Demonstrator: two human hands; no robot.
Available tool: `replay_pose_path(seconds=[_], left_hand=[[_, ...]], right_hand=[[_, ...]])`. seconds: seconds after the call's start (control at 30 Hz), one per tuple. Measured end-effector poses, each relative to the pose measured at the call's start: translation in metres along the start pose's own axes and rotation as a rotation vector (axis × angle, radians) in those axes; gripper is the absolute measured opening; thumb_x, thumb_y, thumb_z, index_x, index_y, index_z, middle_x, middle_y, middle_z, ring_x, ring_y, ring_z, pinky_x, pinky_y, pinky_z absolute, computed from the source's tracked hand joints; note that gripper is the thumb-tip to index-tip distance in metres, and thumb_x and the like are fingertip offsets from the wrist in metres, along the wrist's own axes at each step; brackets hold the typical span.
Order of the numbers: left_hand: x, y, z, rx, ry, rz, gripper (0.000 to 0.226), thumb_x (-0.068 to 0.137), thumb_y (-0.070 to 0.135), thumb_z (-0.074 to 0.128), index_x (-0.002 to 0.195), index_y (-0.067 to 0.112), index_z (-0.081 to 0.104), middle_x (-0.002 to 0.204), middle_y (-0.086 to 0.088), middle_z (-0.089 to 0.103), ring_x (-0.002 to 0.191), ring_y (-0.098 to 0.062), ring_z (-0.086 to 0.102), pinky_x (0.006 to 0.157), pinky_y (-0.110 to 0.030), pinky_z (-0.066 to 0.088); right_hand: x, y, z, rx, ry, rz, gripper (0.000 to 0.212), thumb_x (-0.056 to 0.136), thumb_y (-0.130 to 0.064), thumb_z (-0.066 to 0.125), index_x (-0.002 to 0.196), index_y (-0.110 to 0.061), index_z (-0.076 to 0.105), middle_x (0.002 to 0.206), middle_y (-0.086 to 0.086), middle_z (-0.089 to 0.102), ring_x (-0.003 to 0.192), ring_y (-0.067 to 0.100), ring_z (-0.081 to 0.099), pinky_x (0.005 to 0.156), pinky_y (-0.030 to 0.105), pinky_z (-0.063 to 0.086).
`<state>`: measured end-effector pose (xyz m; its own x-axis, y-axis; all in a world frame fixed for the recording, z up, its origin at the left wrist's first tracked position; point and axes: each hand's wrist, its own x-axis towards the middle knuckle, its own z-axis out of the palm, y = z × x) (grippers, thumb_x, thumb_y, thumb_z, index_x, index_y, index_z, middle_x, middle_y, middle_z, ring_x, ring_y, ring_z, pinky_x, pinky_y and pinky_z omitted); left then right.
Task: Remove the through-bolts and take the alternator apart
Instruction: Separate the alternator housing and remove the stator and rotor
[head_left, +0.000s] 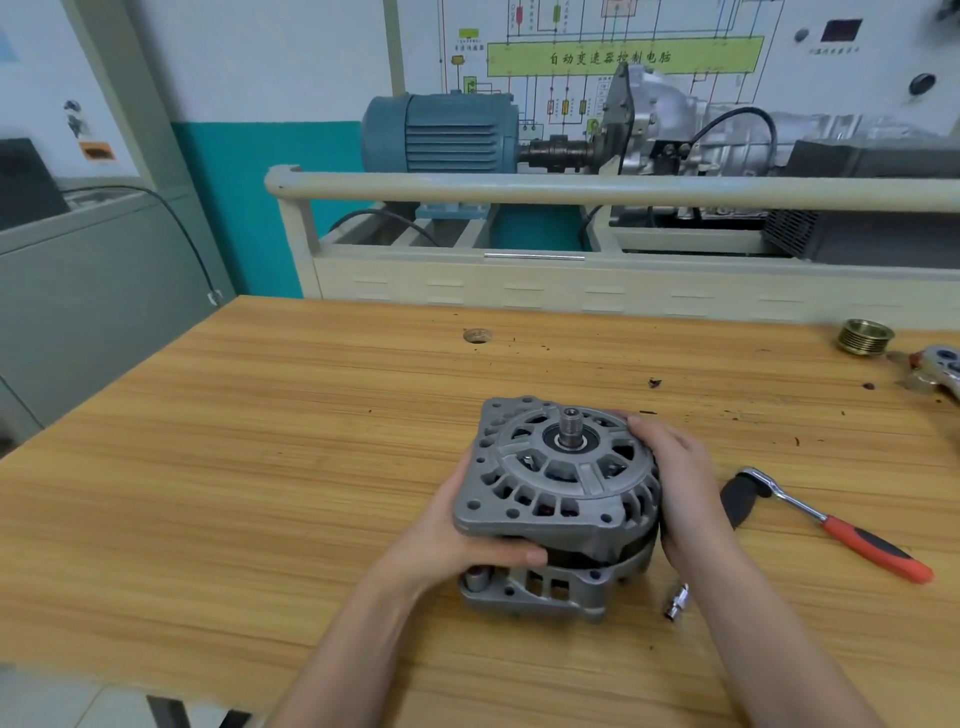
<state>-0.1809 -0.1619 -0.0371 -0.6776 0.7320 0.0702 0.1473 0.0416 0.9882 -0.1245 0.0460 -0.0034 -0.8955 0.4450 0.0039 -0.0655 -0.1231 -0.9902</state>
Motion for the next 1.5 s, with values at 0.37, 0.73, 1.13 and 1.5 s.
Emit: replay_pose_path(seconds=[0.37,0.73,1.13,1.5], left_hand=[[0.006,0.0,0.019,-0.063,0.207,0.034,0.102,0.035,0.062,0.087,0.119,0.022,0.047,0.106,0.027,0.067,0.102,0.006,0.061,0.08,-0.01,0.047],[0.006,0.007,0.021,-0.029,0.284,0.117,0.089,0.04,0.061,0.084,0.112,0.02,0.053,0.104,0.025,0.068,0.099,0.006,0.063,0.079,-0.009,0.048],[0.013,0.004,0.018,-0.036,0.279,0.115,0.094,0.032,0.072,0.08,0.107,0.023,0.055,0.095,0.018,0.071,0.093,0.011,0.062,0.076,-0.006,0.046],[0.001,0.012,0.019,-0.03,0.147,0.233,0.072,0.062,0.034,0.076,0.121,0.009,0.043,0.12,0.016,0.064,0.113,-0.003,0.059,0.092,-0.02,0.047]], right_hand=[[0.0,0.009,-0.045,-0.313,-0.555,-0.235,0.138,0.028,-0.059,0.09,0.144,-0.041,0.018,0.135,-0.014,0.047,0.123,0.005,0.053,0.095,0.015,0.044],[-0.013,0.025,-0.027,-0.383,-0.255,-0.474,0.124,0.029,-0.052,0.089,0.138,-0.03,0.036,0.127,-0.018,0.054,0.122,0.009,0.053,0.103,0.04,0.044],[-0.017,0.032,-0.022,-0.327,-0.137,-0.557,0.106,0.03,-0.041,0.087,0.127,-0.03,0.046,0.124,-0.008,0.056,0.117,0.01,0.056,0.096,0.031,0.049],[-0.018,0.03,-0.02,-0.269,-0.183,-0.77,0.111,0.036,-0.047,0.092,0.133,-0.018,0.044,0.138,0.006,0.049,0.128,0.025,0.049,0.106,0.036,0.041]])
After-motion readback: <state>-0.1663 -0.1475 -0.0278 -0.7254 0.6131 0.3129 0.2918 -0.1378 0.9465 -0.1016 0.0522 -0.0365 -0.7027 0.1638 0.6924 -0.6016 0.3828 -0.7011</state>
